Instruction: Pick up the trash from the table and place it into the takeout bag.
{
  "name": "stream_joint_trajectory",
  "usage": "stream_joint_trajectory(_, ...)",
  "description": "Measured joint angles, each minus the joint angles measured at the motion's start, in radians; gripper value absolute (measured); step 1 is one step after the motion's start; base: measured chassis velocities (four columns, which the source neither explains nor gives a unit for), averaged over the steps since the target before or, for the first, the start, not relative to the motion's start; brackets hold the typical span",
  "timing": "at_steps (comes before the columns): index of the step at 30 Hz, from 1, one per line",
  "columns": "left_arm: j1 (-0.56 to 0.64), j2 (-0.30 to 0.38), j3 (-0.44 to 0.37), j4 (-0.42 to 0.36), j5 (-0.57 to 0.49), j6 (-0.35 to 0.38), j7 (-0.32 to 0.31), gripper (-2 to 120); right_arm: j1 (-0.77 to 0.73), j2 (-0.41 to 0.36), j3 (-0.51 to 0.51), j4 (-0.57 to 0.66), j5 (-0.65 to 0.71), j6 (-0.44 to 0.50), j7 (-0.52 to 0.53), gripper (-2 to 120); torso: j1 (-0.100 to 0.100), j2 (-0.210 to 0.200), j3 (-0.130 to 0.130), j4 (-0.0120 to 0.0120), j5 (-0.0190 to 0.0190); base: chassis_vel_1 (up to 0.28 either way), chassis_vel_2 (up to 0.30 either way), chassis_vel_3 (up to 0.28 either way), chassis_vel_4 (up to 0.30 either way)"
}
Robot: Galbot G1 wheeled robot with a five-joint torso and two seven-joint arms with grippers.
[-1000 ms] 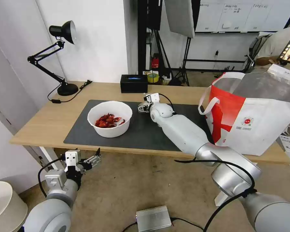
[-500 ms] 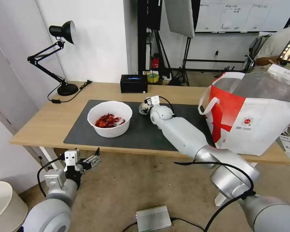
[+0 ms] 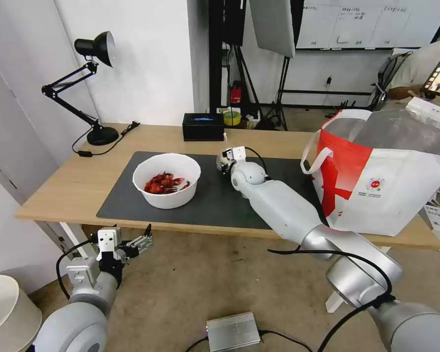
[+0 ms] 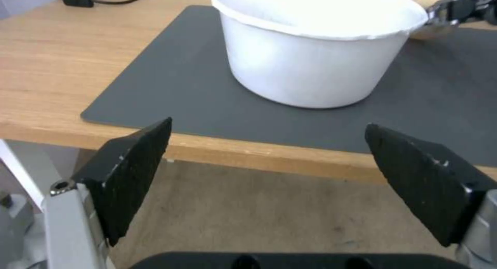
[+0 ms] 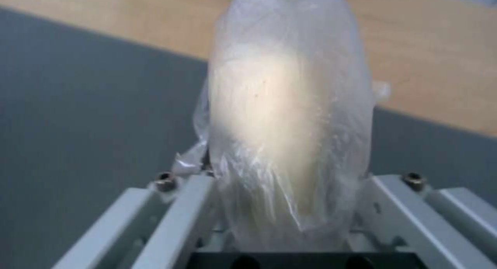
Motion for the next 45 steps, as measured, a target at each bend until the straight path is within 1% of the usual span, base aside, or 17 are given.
stream_joint_trajectory(3,-0.001,-0.002,0.0,-0.005,0.0,0.0,-0.001,100,-0.013,-0.05,0.002,0.104,0.036,-0.039,0.091,10,0.0,0.0,0.0,-0.0001,0.0,0.0,0.0,0.0,0.0)
stream_joint_trajectory(4,-0.001,-0.002,0.0,-0.005,0.0,0.0,-0.001,100,-0.013,-0.05,0.002,0.104,0.036,-0.039,0.091,10,0.0,0.0,0.0,-0.0001,0.0,0.0,0.0,0.0,0.0)
stream_joint_trajectory(6,-0.001,-0.002,0.0,-0.009,0.0,0.0,-0.001,100,-0.022,-0.095,0.002,0.189,0.075,-0.069,0.149,7,0.0,0.0,0.0,-0.0002,0.0,0.0,0.0,0.0,0.0)
stream_joint_trajectory(7,-0.001,-0.002,0.0,-0.009,0.0,0.0,-0.001,100,-0.022,-0.095,0.002,0.189,0.075,-0.069,0.149,7,0.0,0.0,0.0,-0.0002,0.0,0.0,0.0,0.0,0.0)
stream_joint_trajectory(11,0.008,-0.002,-0.006,-0.012,0.004,0.0,-0.001,100,-0.038,-0.169,0.006,0.338,0.141,-0.104,0.236,7,0.0,0.0,0.0,-0.0001,0.0001,0.0,0.0,0.0,0.0)
stream_joint_trajectory(13,0.009,-0.002,-0.006,-0.013,0.005,0.0,-0.001,100,-0.041,-0.178,0.008,0.36,0.149,-0.108,0.249,7,0.0,0.0,0.0,-0.0001,0.0001,0.0,0.0,0.0,0.0)
stream_joint_trajectory(16,0.013,-0.001,-0.006,-0.02,0.007,0.0,-0.001,100,-0.056,-0.221,0.019,0.472,0.2,-0.134,0.314,7,0.0,0.0,0.0,-0.0001,0.0001,0.0,0.0,0.0,0.0)
stream_joint_trajectory(18,0.013,-0.001,-0.005,-0.021,0.007,0.0,-0.001,100,-0.058,-0.227,0.02,0.488,0.208,-0.139,0.325,7,0.0,0.0,0.0,-0.0001,0.0001,0.0,0.0,0.0,0.0)
stream_joint_trajectory(21,0.023,-0.004,-0.008,-0.03,0.013,0.0,-0.001,100,-0.067,-0.275,0.027,0.6,0.261,-0.168,0.405,7,0.0,0.0,0.0,-0.0001,0.0,0.0,0.0,0.0,0.0)
stream_joint_trajectory(25,0.031,-0.02,-0.016,-0.039,0.017,0.0,-0.001,100,-0.071,-0.317,0.041,0.677,0.305,-0.18,0.464,7,0.0,0.0,0.0,0.0,0.0,0.0,0.0,0.0,0.0)
stream_joint_trajectory(26,0.031,-0.02,-0.016,-0.039,0.017,0.0,-0.001,100,-0.071,-0.317,0.041,0.677,0.305,-0.18,0.464,7,0.0,0.0,0.0,0.0,0.0,0.0,0.0,0.0,0.0)
stream_joint_trajectory(29,0.042,-0.034,-0.016,-0.044,0.028,0.0,0.001,100,-0.073,-0.375,0.055,0.755,0.342,-0.193,0.495,7,0.0,0.0,0.0,0.0,0.0001,0.0,0.0,0.0,0.0)
stream_joint_trajectory(30,0.042,-0.034,-0.016,-0.044,0.028,0.0,0.001,100,-0.073,-0.375,0.055,0.755,0.342,-0.193,0.495,7,0.0,0.0,0.0,0.0,0.0001,0.0,0.0,0.0,0.0)
stream_joint_trajectory(34,0.045,-0.033,-0.014,-0.044,0.033,0.0,0.005,100,-0.078,-0.461,0.085,0.847,0.385,-0.204,0.515,7,0.0,0.0,0.0,0.0,-0.0001,0.0,0.0,0.0,0.0)
stream_joint_trajectory(35,0.045,-0.033,-0.014,-0.044,0.033,0.0,0.005,100,-0.078,-0.461,0.085,0.847,0.385,-0.204,0.515,7,0.0,0.0,0.0,0.0,-0.0001,0.0,0.0,0.0,0.0)
stream_joint_trajectory(38,0.043,-0.027,-0.011,-0.045,0.033,0.0,0.005,100,-0.096,-0.527,0.121,0.911,0.433,-0.213,0.541,7,0.0,0.0,0.0,-0.0001,0.0,0.0,0.0,0.0,0.0)
stream_joint_trajectory(45,0.039,-0.022,-0.002,-0.047,0.034,0.001,0.006,100,-0.14,-0.63,0.189,0.999,0.486,-0.218,0.549,6,0.0,0.0,0.0,-0.0002,0.0001,0.0,0.0,0.0,0.0)
